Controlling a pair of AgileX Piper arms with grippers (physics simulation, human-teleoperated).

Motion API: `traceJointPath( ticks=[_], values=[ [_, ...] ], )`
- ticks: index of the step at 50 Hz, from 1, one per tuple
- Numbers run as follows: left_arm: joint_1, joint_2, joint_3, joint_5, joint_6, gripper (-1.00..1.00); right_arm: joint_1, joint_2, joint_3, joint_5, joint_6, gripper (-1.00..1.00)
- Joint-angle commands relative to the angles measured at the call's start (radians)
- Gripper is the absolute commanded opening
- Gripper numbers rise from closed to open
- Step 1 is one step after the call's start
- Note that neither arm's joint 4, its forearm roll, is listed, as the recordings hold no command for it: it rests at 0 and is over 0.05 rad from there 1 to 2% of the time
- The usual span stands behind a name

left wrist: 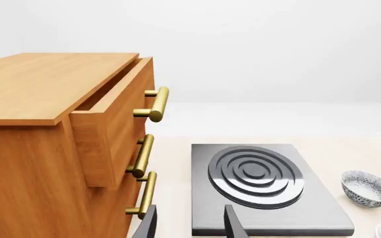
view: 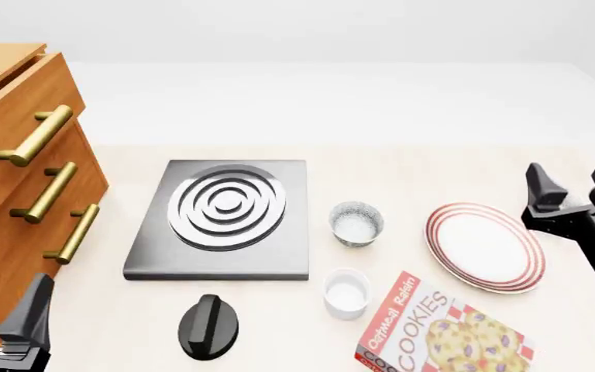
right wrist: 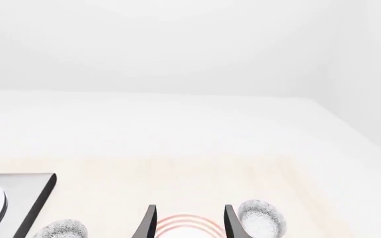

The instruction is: Pick the akita bowl next to the plate and place it on the plate.

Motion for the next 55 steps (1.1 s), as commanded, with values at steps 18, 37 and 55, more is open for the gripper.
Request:
traceJointPath(
  ticks=[18,37,55],
  values=[
    [0.0,0.0,0.0,0.0,0.0,1.0,-0.029,0.134,-0.068,-0.038,-0.046,1.0],
    [0.0,0.0,0.0,0.0,0.0,1.0,-0.035,0.201,-0.129,-0.011,-0.048,1.0],
    [0.0,0.0,0.0,0.0,0.0,1.0,-0.073,0.299,-0.188,-0.012,-0.06,1.0]
  ],
)
